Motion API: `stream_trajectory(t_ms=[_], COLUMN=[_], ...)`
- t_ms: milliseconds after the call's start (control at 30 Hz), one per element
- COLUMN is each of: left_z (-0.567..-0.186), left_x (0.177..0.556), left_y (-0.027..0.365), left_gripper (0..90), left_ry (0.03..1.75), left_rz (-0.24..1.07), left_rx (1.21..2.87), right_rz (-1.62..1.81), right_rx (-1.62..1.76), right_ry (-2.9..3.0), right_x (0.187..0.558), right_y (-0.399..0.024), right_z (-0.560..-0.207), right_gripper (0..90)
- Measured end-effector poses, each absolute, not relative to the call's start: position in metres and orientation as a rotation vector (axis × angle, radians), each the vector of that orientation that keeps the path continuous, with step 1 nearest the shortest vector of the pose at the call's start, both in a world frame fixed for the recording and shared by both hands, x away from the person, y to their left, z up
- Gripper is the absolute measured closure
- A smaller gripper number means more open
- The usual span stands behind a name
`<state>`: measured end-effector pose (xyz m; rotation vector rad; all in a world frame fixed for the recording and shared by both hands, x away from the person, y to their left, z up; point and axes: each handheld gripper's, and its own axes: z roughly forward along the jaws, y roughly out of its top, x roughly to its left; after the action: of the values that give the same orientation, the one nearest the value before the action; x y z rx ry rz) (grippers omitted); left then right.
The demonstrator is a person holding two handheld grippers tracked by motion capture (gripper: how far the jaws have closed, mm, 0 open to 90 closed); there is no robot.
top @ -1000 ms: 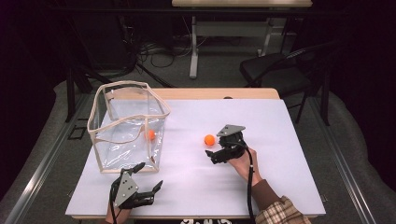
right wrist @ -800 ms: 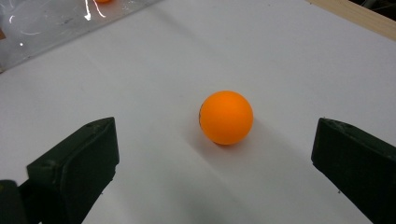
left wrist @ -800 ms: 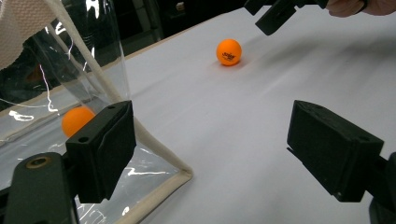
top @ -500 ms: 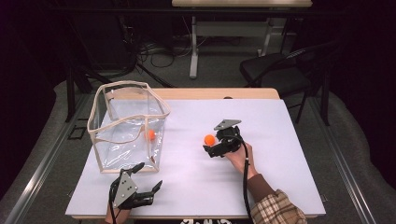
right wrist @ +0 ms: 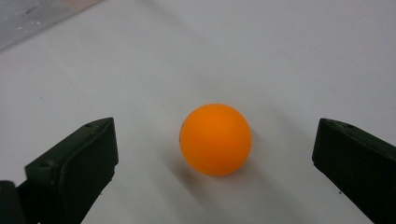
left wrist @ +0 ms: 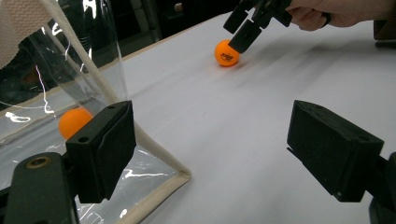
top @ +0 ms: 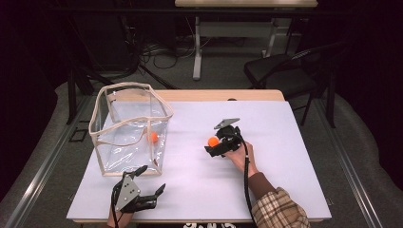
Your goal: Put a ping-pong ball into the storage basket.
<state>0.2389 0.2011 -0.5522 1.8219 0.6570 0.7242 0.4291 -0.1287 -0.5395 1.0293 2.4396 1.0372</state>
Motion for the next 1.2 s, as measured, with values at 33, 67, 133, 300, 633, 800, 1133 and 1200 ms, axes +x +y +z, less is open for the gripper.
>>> stream_trajectory(t_ms=[33, 67, 133, 300, 633, 800, 1133, 1200], left_z=[-0.5521, -0.5521, -0.5522, -0.5524, -0.5518, -0.5519, -0.5519, -0.5518], left_x=[0.239, 0.2392, 0.2391, 0.2398, 0.2395, 0.2397, 0.2395, 0.2394], left_y=[0.2014, 0.2014, 0.2009, 0.2008, 0.2014, 0.2014, 0.2013, 0.2013], left_gripper=[15.5, 15.5, 15.5, 15.5, 15.5, 15.5, 15.5, 15.5], left_ry=[0.658, 0.658, 0.657, 0.657, 0.655, 0.655, 0.654, 0.653], left_rz=[0.726, 0.727, 0.725, 0.725, 0.728, 0.729, 0.729, 0.729], left_rx=[1.823, 1.823, 1.822, 1.825, 1.824, 1.826, 1.825, 1.825], right_rz=[1.034, 1.035, 1.038, 1.026, 0.981, 0.963, 0.918, 0.909], right_rx=[1.03, 1.039, 1.046, 1.07, 1.044, 1.04, 1.037, 1.037], right_ry=[2.437, 2.436, 2.439, 2.447, 2.439, 2.447, 2.479, 2.478], right_x=[0.4299, 0.4308, 0.433, 0.4359, 0.4359, 0.4357, 0.4353, 0.4354], right_y=[-0.1284, -0.1284, -0.1291, -0.129, -0.1257, -0.1244, -0.1208, -0.1208], right_z=[-0.5399, -0.5404, -0.5413, -0.5432, -0.5441, -0.5448, -0.5478, -0.5479], right_gripper=[0.0, 0.0, 0.0, 0.0, 16.5, 23.9, 39.6, 42.0])
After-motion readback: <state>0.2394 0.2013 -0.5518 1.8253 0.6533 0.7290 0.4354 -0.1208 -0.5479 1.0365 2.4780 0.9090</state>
